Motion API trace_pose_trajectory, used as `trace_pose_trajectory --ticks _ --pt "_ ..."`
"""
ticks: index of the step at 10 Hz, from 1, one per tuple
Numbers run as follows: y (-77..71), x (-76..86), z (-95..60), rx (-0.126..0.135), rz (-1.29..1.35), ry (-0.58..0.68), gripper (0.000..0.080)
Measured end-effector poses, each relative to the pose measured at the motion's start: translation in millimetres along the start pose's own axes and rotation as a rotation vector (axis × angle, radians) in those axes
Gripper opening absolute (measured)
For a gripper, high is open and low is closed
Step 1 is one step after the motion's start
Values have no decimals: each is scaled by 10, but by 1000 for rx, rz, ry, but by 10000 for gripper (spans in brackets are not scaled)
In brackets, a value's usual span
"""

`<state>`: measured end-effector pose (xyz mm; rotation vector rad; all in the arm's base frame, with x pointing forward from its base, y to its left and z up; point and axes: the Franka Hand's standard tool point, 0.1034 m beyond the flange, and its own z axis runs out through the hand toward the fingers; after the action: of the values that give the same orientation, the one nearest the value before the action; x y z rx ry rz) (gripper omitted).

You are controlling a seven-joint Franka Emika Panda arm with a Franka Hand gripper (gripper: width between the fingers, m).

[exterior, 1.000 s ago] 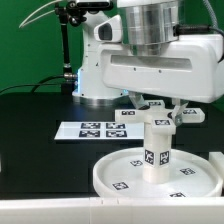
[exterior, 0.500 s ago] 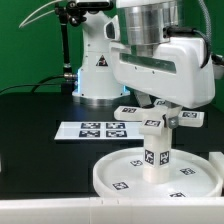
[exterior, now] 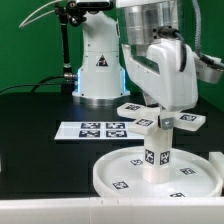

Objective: Assemble round table

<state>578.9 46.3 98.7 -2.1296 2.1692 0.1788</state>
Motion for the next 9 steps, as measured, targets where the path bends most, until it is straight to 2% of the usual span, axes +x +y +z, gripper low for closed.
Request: trace_pose_trajectory --ticks 5,9 --pt "1 -7 4 56 508 -2 453" --pt "7 -6 1 79 592 -14 453"
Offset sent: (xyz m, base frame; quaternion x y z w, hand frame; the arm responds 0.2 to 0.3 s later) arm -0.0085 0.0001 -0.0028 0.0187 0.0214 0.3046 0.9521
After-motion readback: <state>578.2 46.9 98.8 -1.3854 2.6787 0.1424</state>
